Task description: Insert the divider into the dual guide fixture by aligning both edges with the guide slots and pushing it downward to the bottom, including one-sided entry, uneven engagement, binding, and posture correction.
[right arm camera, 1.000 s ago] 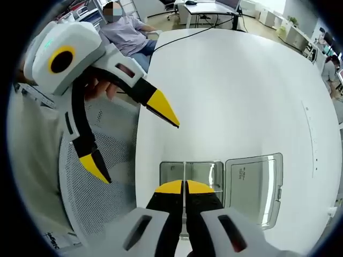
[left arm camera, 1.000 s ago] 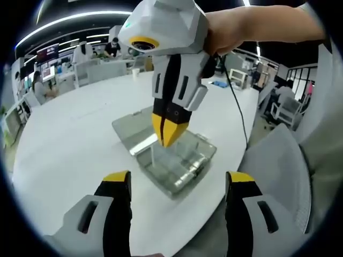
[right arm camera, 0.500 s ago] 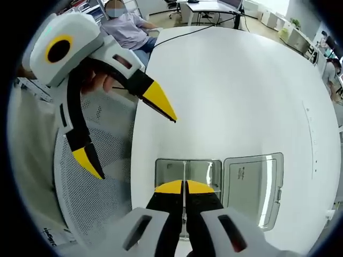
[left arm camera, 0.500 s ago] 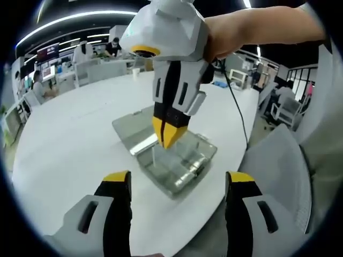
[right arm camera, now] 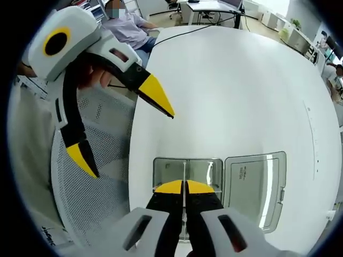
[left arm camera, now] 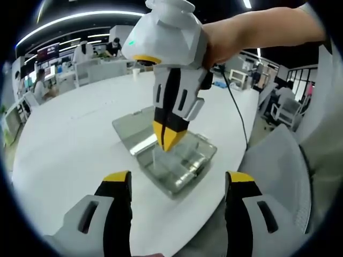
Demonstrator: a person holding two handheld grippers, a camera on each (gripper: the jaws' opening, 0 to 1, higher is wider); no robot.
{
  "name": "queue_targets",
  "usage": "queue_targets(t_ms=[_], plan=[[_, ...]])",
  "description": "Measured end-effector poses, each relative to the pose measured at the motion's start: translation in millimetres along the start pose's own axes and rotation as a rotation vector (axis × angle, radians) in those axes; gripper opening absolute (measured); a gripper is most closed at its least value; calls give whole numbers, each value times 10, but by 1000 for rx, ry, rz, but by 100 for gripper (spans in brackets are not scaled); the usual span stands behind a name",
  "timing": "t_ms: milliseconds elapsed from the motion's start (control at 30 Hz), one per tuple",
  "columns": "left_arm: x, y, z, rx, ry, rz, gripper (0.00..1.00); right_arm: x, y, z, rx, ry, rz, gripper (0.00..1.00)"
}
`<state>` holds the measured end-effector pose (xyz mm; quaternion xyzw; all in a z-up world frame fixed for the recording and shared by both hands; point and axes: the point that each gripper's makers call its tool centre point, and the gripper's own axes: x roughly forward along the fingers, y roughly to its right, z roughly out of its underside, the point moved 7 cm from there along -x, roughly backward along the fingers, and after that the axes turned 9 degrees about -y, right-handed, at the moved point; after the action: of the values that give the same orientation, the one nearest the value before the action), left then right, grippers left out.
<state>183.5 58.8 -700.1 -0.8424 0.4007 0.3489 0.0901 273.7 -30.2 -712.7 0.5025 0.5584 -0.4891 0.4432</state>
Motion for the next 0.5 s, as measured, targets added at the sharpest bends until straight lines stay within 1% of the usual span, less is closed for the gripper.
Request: queue_targets(t_ms=[133, 267, 400, 433, 500], plan=[[10, -5, 3, 1, 0, 2, 70, 23, 13, 16, -9, 7, 11, 0], [11, -4, -4, 2, 2, 2, 70, 54, 31, 35, -3, 12, 7, 0], [8, -2, -9, 3, 1, 2, 69, 65, 31, 35, -5, 15, 6, 0], [5, -3, -10, 3, 2, 2, 69, 69, 38, 34, -19, 12, 10, 0], [2, -9, -8, 2, 1, 1, 69, 69, 44, 27, -13, 14, 12, 0]])
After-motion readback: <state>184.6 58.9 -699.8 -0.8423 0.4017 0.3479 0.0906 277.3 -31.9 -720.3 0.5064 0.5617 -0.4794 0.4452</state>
